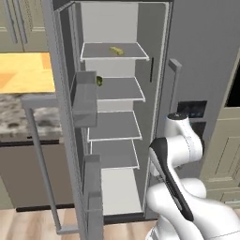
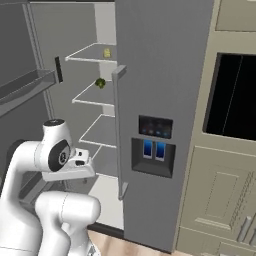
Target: Retrieve the butter from the fridge and place it on a plate on the dining table. Then retrieve the butter knife by the fridge and place it near the plate.
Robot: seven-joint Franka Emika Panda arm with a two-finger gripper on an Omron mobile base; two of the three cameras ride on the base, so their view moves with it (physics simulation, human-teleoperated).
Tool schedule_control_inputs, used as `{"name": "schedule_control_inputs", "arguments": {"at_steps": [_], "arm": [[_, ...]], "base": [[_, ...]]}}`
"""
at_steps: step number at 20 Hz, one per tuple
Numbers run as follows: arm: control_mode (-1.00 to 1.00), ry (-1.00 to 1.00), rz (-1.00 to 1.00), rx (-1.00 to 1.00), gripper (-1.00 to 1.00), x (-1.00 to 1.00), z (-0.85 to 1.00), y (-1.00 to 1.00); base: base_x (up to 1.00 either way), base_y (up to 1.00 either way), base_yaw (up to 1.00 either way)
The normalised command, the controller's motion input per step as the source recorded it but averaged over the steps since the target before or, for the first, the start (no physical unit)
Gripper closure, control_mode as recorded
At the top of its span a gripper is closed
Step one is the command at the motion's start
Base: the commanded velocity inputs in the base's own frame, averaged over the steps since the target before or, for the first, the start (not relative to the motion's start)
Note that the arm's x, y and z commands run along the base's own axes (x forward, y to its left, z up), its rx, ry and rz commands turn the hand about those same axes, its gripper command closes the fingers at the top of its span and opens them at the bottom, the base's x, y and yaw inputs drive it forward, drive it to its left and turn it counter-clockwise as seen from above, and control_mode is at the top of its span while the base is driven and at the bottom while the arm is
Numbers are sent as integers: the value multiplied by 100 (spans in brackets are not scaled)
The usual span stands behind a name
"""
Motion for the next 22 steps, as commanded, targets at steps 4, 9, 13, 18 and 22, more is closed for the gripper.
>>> {"name": "schedule_control_inputs", "arguments": {"at_steps": [4, 9, 13, 18, 22], "arm": [[100, 0, 0, 0, -100, 0, 0, 0], [100, 0, 0, 0, -100, 0, 0, 0], [100, 0, 0, 0, -100, 0, 0, 0], [100, 0, 0, 0, -100, 0, 0, 0], [100, 0, 0, 0, -100, 0, 0, 0]], "base": [[37, 31, -2], [42, 15, 0], [45, 1, 0], [29, 9, 0], [29, 11, 0]]}}
